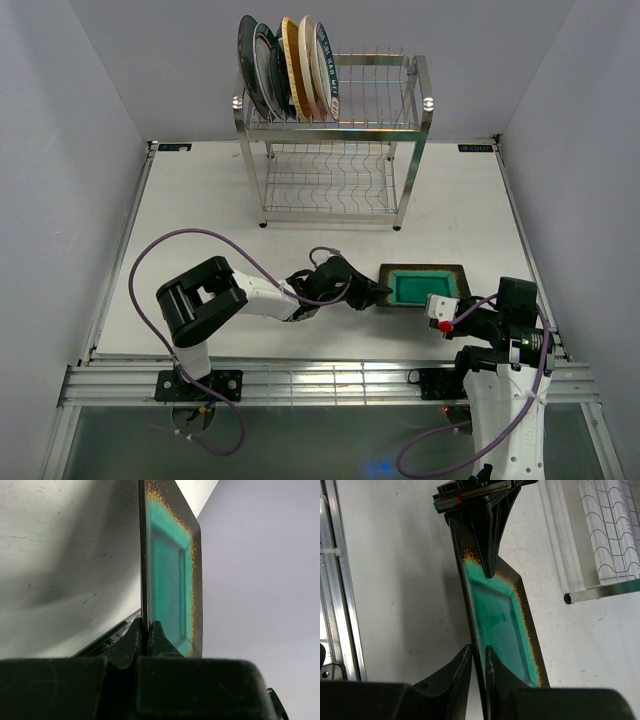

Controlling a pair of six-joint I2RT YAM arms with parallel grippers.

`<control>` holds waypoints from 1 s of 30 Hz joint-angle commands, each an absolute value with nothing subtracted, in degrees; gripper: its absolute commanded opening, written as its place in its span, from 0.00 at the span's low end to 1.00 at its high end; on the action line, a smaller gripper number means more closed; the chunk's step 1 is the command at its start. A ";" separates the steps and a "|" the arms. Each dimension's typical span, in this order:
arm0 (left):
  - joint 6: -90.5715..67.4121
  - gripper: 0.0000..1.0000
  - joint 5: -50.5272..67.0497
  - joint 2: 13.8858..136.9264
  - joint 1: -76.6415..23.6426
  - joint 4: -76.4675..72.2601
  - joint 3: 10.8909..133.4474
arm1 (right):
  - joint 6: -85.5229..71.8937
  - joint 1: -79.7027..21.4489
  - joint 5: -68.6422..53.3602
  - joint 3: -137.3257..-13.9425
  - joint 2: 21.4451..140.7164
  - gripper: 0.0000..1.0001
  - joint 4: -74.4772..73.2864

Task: Load the plates into the dish rack
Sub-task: Pick up the plate from the corner of the board.

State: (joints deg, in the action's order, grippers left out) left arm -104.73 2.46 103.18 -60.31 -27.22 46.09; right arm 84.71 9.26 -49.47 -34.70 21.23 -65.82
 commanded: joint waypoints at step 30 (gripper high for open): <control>-104.06 0.00 1.58 98.17 -59.24 -23.82 53.35 | 107.84 6.86 -60.29 -31.64 23.47 0.66 -75.32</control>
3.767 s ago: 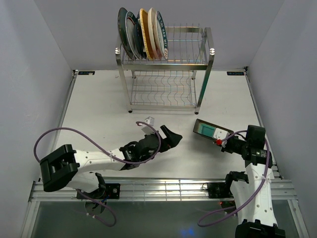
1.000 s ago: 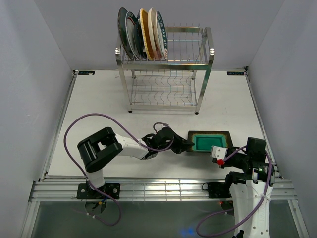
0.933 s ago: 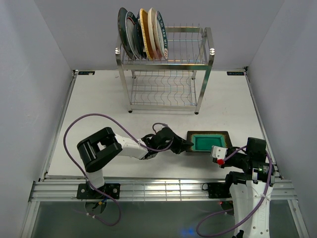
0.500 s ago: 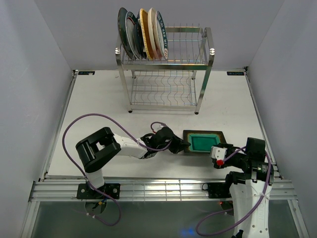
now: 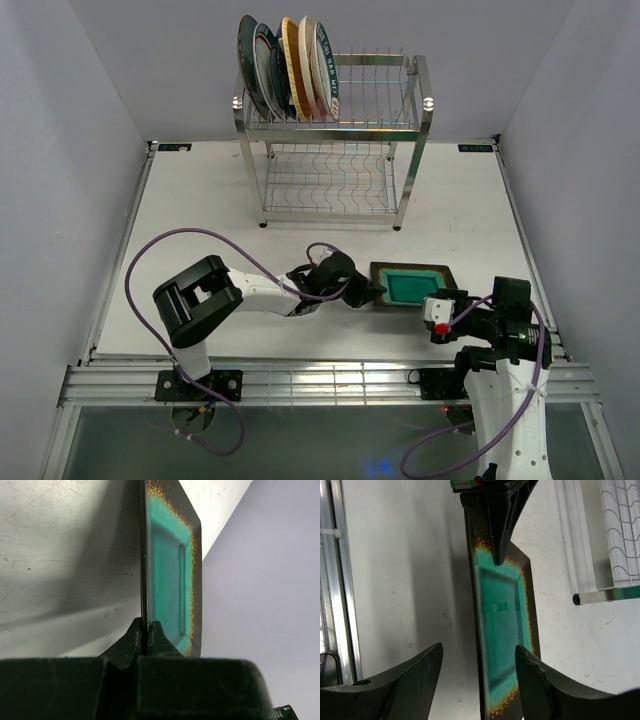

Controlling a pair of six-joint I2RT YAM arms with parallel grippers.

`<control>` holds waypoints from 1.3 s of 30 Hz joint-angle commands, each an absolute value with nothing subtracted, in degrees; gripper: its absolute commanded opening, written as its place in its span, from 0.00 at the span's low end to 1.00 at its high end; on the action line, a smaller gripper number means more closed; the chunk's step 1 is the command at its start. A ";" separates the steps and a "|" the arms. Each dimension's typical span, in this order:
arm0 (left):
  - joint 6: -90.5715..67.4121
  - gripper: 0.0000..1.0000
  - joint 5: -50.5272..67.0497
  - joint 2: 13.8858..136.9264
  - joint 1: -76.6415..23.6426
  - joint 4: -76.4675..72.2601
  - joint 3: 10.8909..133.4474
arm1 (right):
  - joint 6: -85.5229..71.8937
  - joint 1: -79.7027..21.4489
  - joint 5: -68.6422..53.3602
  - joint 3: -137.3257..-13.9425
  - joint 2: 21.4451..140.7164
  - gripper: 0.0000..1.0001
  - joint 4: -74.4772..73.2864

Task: Load the plates into the dish rack
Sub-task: Pick up the plate from the corner of the board.

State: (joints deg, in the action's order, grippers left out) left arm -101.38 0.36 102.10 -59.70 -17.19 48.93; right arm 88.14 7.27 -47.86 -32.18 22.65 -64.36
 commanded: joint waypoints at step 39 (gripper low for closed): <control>-101.43 0.00 4.83 97.73 -59.24 -22.15 57.74 | 88.60 -5.79 -50.37 -26.54 41.74 0.25 -49.40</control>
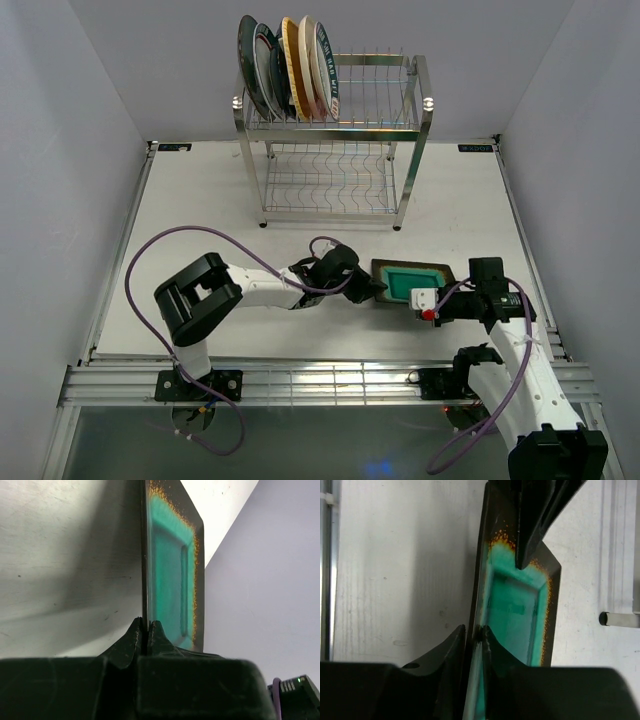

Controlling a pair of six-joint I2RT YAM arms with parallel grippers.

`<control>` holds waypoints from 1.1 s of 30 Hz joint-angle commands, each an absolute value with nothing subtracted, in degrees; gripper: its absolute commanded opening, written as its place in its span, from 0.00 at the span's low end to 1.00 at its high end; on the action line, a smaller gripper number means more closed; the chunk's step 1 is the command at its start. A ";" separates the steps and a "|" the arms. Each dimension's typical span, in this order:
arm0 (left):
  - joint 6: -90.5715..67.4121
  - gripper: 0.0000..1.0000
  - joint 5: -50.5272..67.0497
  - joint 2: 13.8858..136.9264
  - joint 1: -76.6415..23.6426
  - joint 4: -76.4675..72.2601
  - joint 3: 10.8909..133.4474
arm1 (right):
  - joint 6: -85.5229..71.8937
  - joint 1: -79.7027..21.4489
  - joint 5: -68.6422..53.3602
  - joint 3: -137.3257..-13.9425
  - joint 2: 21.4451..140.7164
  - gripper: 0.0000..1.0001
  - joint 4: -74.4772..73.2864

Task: Load the plates into the dish rack
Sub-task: Pick up the plate from the corner of the board.

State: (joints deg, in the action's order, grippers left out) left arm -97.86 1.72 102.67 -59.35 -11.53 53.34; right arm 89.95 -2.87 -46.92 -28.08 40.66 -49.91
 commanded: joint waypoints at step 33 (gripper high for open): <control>-93.43 0.98 -10.10 69.02 -56.87 -22.77 31.05 | 74.64 -12.13 -57.39 -46.14 48.16 0.08 -54.86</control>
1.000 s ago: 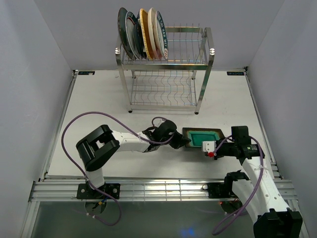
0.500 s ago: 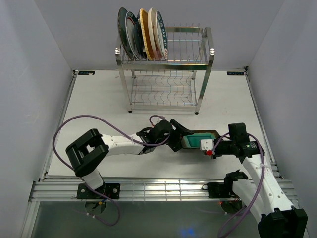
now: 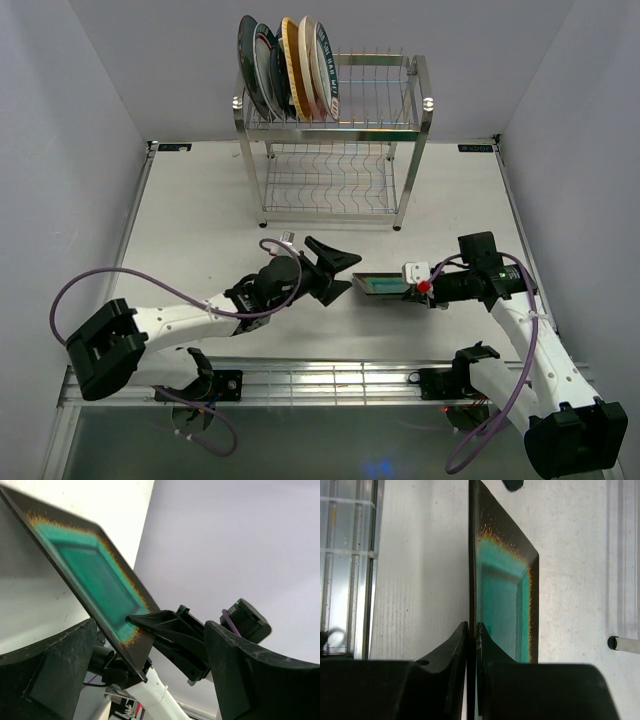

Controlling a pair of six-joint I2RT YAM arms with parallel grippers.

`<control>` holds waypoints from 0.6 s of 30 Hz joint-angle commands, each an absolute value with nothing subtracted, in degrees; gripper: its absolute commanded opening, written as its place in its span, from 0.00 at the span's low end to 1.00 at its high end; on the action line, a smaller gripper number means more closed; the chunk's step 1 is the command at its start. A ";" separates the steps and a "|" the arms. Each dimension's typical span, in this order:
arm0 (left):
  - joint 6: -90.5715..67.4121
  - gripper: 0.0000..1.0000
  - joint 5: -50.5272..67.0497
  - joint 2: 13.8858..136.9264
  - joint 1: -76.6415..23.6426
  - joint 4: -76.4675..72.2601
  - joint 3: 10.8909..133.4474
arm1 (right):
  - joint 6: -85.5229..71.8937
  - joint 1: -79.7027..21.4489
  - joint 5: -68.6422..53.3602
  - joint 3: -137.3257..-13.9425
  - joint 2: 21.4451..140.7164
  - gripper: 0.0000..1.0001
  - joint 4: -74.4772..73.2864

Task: Load the plates into the dish rack
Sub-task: Pick up the plate from the corner of the board.

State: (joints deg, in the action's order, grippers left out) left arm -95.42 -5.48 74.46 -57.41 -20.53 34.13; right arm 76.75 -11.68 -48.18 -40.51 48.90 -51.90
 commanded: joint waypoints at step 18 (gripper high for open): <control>-88.86 0.98 -21.00 48.87 -56.78 -8.45 20.47 | 36.59 -12.31 -62.22 -62.58 49.39 0.08 -28.41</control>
State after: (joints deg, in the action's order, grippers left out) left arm -89.97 -18.28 49.78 -57.06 -12.91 20.27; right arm 46.46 -12.03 -54.50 -56.75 50.04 -43.97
